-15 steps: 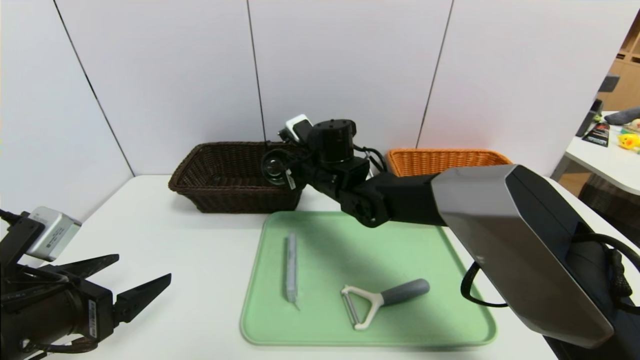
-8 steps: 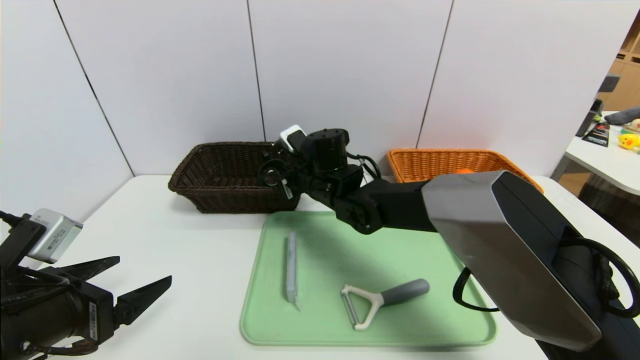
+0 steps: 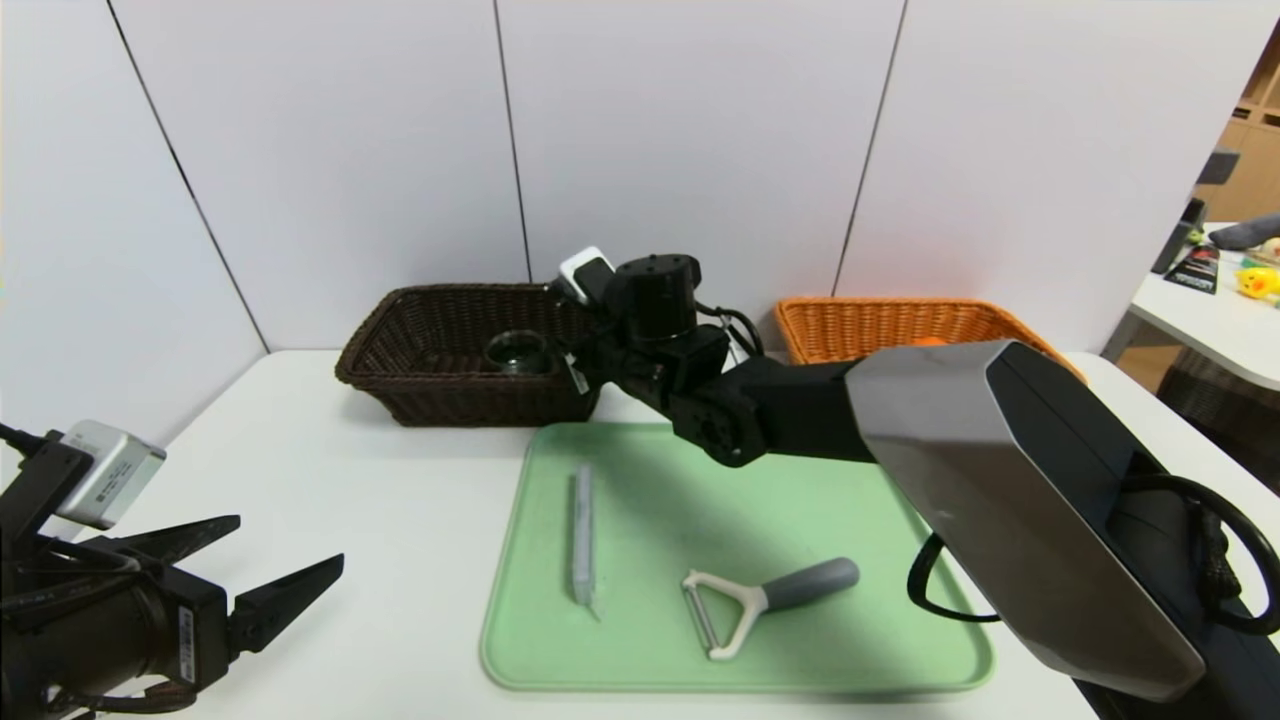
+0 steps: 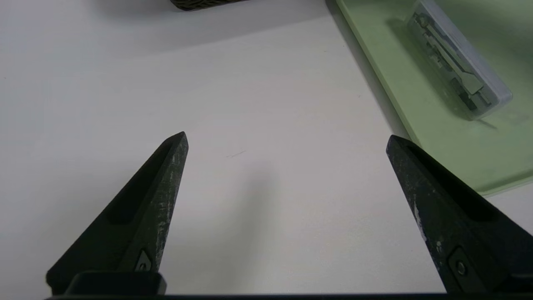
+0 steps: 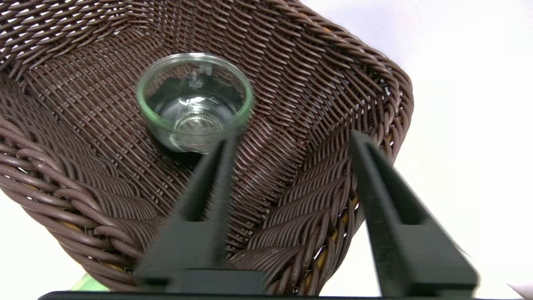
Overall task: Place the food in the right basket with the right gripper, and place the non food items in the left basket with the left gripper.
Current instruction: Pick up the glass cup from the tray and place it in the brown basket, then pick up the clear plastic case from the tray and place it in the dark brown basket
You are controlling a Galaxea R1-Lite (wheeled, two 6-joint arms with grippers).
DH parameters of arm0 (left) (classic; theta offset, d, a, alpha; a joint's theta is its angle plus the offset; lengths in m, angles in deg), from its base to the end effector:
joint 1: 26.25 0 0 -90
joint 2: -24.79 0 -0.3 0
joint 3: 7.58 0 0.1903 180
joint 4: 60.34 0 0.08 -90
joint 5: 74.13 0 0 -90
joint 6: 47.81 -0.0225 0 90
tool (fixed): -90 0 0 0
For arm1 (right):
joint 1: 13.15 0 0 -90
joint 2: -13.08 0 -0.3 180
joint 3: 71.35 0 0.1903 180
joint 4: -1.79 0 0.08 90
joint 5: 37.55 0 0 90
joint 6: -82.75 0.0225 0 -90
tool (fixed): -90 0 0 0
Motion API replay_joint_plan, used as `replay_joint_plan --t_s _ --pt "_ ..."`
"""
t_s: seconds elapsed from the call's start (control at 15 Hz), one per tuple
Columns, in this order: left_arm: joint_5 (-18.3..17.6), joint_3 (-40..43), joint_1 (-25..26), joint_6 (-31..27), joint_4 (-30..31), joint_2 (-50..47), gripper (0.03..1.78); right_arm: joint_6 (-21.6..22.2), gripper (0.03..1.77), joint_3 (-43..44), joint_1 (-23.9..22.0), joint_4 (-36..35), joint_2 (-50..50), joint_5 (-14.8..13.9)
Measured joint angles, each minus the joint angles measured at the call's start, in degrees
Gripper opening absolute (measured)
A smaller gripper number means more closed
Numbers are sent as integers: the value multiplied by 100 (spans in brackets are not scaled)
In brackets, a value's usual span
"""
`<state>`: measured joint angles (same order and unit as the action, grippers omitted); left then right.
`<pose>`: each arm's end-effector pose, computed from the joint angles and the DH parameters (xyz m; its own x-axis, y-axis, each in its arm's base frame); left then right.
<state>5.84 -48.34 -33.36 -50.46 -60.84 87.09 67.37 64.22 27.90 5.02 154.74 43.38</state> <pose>0.1307 -0.0203 0.1574 0.8842 -0.2858 -0.3695 0.2990 0.9540 -0.0224 0.3986 0.3424 0.1494 0.8384 0.5211 -0.1599 -0.5446 0.7883 -0.2863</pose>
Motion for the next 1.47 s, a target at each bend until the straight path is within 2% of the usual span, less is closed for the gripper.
replay_joint_plan --t_s 0.27,0.53,0.67,1.13,1.47 --pt "-2 11 0 11 0 -4 169 -33 131 -51 32 24 -274 -90" --pt "-2 16 0 15 0 -4 169 -267 147 -339 150 30 -961 -123" --pt "-2 13 0 17 0 -4 169 -369 152 -766 251 51 -1426 -158" --pt "-10 55 -6 11 -5 7 169 -458 163 -3357 720 41 -3606 -716" --pt "-5 30 -112 -16 0 -6 169 -446 167 -5364 538 16 -4948 -875"
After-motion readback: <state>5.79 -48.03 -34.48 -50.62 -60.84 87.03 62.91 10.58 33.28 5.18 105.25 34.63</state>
